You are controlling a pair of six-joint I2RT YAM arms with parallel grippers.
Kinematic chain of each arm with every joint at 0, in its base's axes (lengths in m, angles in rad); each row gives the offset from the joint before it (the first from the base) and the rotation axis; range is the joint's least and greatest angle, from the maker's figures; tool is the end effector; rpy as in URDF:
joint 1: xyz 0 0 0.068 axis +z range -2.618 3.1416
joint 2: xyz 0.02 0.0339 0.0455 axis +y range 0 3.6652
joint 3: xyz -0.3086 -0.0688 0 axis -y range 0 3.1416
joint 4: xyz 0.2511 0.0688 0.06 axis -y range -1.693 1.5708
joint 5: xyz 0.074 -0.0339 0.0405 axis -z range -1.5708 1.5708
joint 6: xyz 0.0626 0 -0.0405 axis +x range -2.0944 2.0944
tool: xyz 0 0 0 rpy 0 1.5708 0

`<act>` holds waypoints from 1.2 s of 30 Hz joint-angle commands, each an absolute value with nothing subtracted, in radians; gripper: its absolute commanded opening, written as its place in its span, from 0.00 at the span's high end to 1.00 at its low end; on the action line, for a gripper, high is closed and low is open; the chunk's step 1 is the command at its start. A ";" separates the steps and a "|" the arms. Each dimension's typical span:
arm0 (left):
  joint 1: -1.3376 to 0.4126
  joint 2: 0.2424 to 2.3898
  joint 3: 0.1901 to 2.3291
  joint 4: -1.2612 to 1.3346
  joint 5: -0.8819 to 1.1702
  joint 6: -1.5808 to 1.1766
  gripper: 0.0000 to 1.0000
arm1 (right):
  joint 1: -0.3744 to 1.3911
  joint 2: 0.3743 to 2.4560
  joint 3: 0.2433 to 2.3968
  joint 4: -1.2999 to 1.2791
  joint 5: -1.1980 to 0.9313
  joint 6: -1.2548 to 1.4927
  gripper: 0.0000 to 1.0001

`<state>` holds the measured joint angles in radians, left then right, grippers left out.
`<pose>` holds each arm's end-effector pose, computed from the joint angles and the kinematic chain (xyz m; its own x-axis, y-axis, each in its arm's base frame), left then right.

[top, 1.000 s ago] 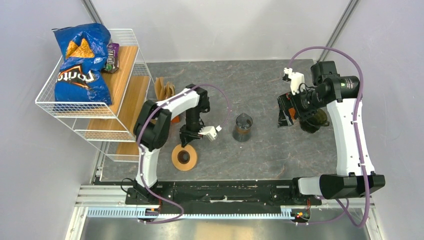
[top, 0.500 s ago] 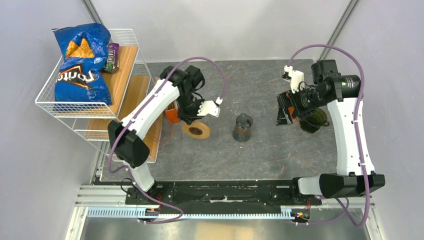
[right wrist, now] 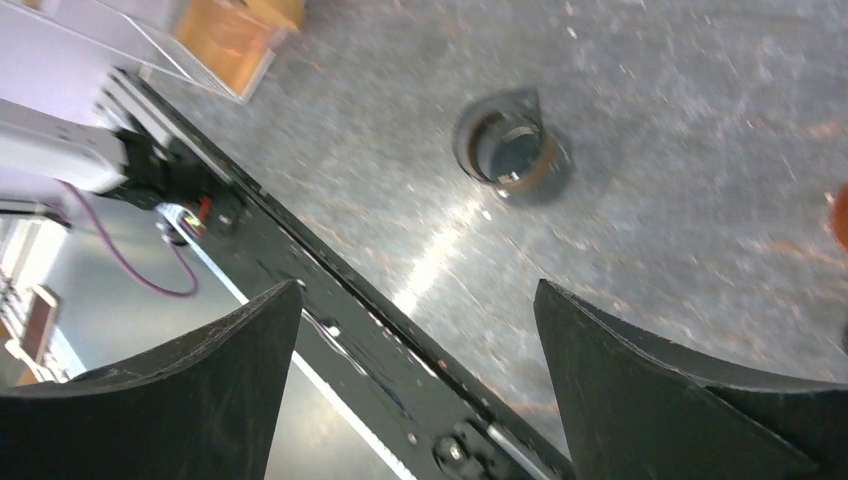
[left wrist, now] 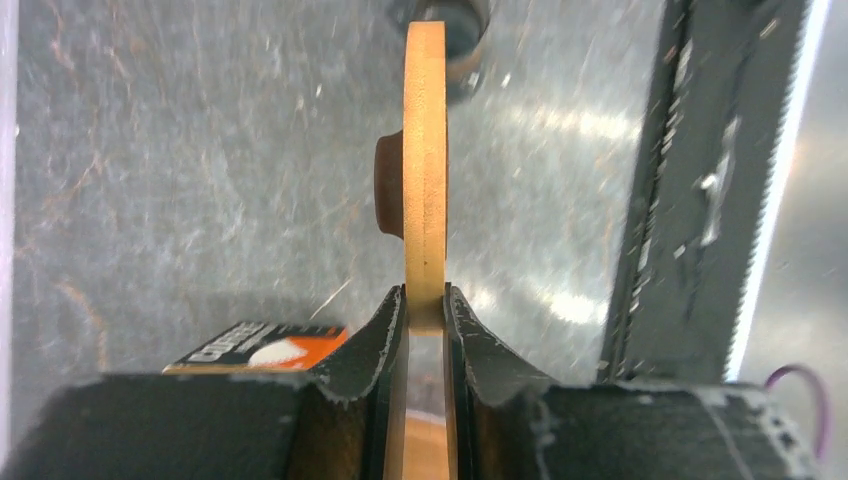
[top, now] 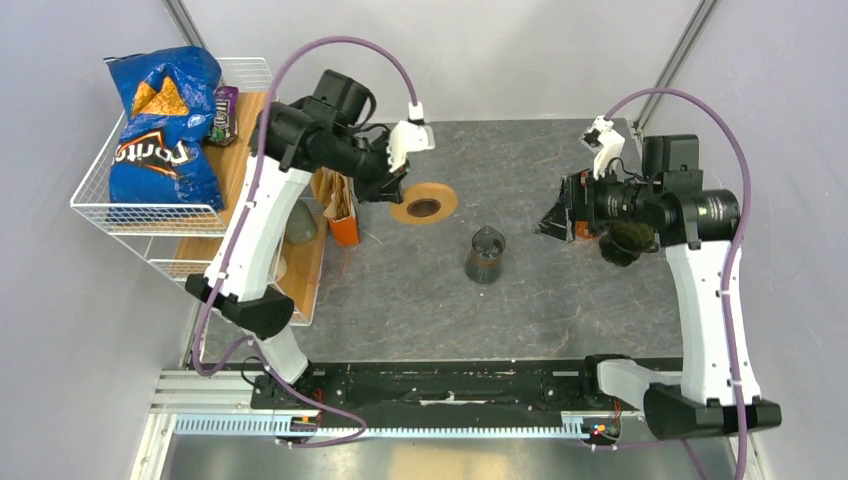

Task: Place the coffee filter in the dripper

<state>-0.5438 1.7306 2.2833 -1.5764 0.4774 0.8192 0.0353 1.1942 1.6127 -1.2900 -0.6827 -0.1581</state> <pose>0.2579 -0.1895 0.4904 -0.0138 0.7667 -0.6419 0.9874 0.1117 0.1121 0.1889 0.0462 0.4635 -0.6871 -0.1465 -0.7117 -0.5482 0.7473 0.3755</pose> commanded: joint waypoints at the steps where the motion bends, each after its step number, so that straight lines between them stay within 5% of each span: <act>1: -0.521 1.792 2.416 -1.646 0.805 0.469 0.98 | 0.034 1.113 1.519 -0.957 -0.878 0.115 0.07; 7: -0.511 1.799 2.346 -1.497 1.041 0.231 0.98 | 0.068 1.079 1.392 -0.624 -0.971 0.374 0.07; 21: -0.511 1.750 2.189 -1.300 1.131 0.078 0.98 | 0.258 1.142 1.272 -0.428 -0.980 0.476 0.10; 29: -0.509 1.748 2.173 -1.307 1.135 0.097 0.98 | 0.256 1.118 1.295 -0.458 -0.996 0.501 0.35; 36: -0.496 1.753 2.171 -1.309 1.142 0.101 0.98 | 0.221 1.088 1.318 -0.566 -1.025 0.464 0.42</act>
<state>-0.5095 1.7943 2.1651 -1.3319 1.0874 0.1204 0.2447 1.1233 1.2690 -0.5167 -0.9745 0.4820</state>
